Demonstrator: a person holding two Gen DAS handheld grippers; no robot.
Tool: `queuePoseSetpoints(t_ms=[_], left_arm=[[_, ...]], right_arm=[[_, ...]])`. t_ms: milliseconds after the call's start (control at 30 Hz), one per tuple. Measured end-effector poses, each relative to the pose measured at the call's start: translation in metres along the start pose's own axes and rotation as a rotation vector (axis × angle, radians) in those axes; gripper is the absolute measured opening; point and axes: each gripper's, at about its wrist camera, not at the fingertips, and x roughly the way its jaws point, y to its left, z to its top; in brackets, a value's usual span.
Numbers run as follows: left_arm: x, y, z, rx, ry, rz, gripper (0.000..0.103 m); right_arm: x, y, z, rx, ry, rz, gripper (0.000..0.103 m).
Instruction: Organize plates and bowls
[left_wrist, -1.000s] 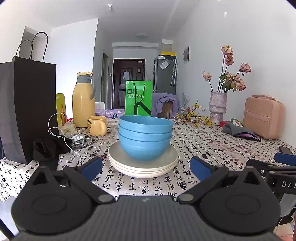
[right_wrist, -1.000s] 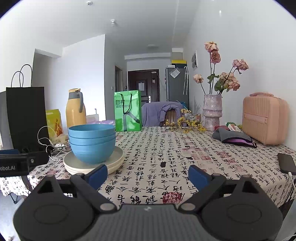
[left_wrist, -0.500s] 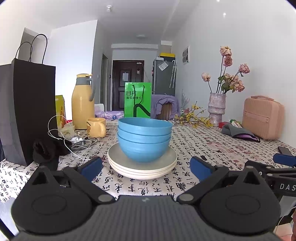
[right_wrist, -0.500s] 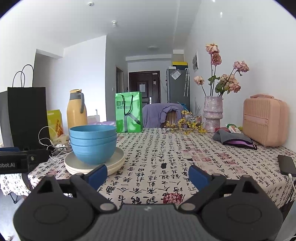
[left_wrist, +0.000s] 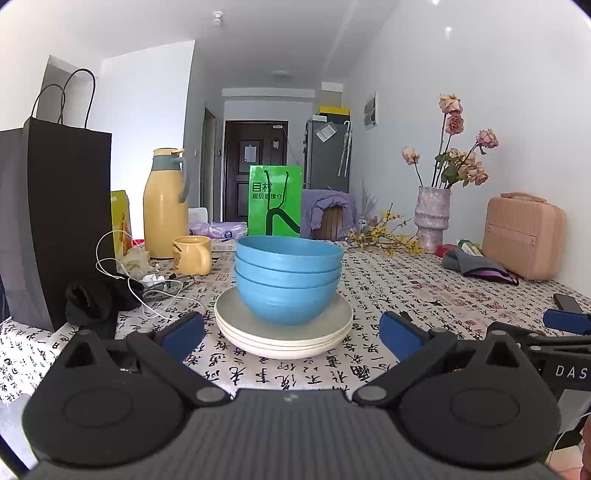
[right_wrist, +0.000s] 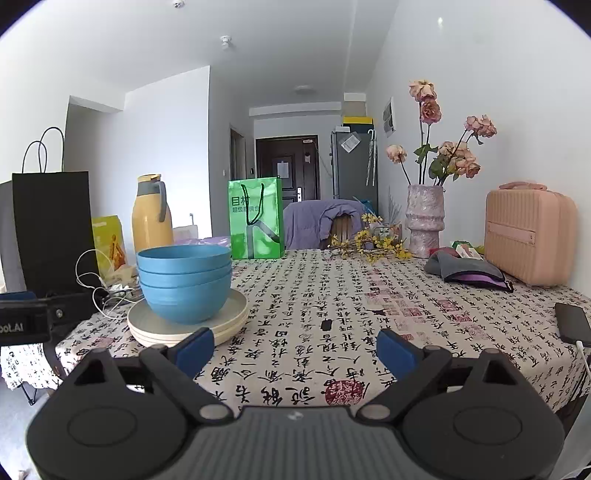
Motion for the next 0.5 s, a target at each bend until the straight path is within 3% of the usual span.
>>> queuePoseSetpoints(t_ms=[500], left_arm=[[-0.0024, -0.0019, 0.0009, -0.001, -0.006, 0.001, 0.103]], right_arm=[[0.0, 0.0014, -0.0002, -0.002, -0.007, 0.003, 0.095]])
